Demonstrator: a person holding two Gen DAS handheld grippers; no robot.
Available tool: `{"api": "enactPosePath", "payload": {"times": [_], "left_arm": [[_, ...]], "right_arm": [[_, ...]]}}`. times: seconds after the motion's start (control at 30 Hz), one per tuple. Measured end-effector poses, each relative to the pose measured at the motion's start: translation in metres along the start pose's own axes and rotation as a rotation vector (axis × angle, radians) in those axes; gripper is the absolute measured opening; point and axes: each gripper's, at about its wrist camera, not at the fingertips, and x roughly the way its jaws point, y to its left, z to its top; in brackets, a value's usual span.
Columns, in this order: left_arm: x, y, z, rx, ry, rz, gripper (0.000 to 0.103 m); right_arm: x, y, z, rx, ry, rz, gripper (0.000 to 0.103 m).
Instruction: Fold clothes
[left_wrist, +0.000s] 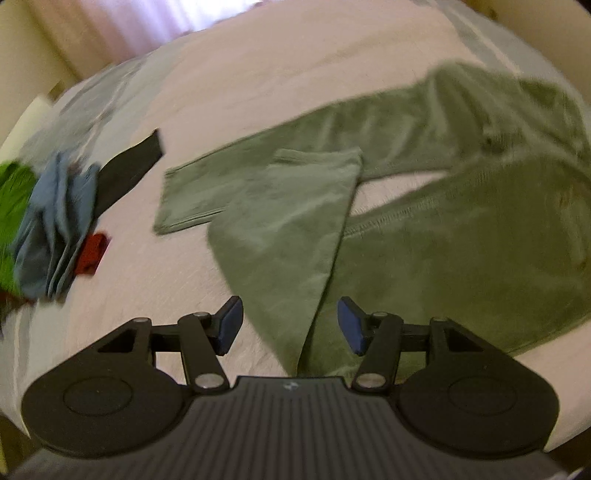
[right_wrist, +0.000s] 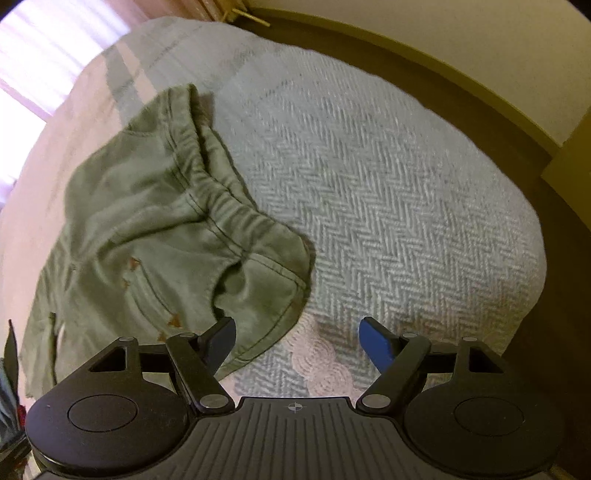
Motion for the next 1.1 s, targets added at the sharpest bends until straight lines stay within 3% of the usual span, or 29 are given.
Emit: {"api": "enactPosePath", "payload": {"times": [0.23, 0.33, 0.47, 0.53, 0.57, 0.6, 0.7, 0.8, 0.83, 0.9, 0.93, 1.0, 1.07, 1.1], "left_arm": [[0.056, -0.033, 0.007, 0.154, -0.053, 0.021, 0.053], [0.078, -0.04, 0.012, 0.181, -0.078, 0.021, 0.063], [0.111, -0.046, 0.004, 0.232, -0.051, 0.077, 0.064], [0.115, -0.04, -0.005, 0.215, -0.08, 0.093, 0.039], [0.114, -0.034, -0.009, 0.196, -0.092, 0.099, 0.014], [0.11, -0.025, -0.011, 0.161, -0.103, 0.083, 0.007], [0.081, 0.024, -0.016, -0.089, -0.187, 0.069, 0.007], [0.049, 0.098, -0.045, -0.484, -0.23, 0.1, 0.007], [0.043, 0.123, -0.059, -0.631, -0.219, 0.1, 0.007], [0.047, 0.164, -0.102, -0.928, -0.105, 0.045, 0.015], [0.052, 0.172, -0.121, -1.019, -0.058, 0.02, 0.015], [0.06, 0.176, -0.147, -1.113, 0.015, 0.014, 0.013], [0.061, 0.173, -0.158, -1.156, 0.011, 0.0, 0.015], [0.061, 0.172, -0.163, -1.194, -0.011, -0.026, 0.021]], "right_arm": [[0.029, -0.008, -0.006, 0.006, -0.022, -0.017, 0.077], [0.04, -0.012, -0.009, 0.018, -0.028, -0.021, 0.077], [0.05, -0.018, -0.013, 0.046, -0.031, -0.002, 0.077], [0.052, -0.021, -0.014, 0.053, -0.04, 0.009, 0.077], [0.053, -0.023, -0.015, 0.056, -0.044, 0.015, 0.078], [0.054, -0.024, -0.015, 0.058, -0.05, 0.022, 0.078], [0.052, -0.028, -0.014, 0.061, -0.08, 0.054, 0.078], [0.054, -0.037, -0.014, 0.118, -0.098, 0.1, 0.078], [0.055, -0.041, -0.014, 0.144, -0.108, 0.119, 0.078], [0.057, -0.049, -0.014, 0.193, -0.128, 0.156, 0.078], [0.057, -0.052, -0.014, 0.215, -0.137, 0.174, 0.078], [0.059, -0.058, -0.014, 0.246, -0.152, 0.211, 0.078], [0.061, -0.063, -0.014, 0.266, -0.166, 0.258, 0.078], [0.062, -0.065, -0.014, 0.277, -0.173, 0.281, 0.078]]}}
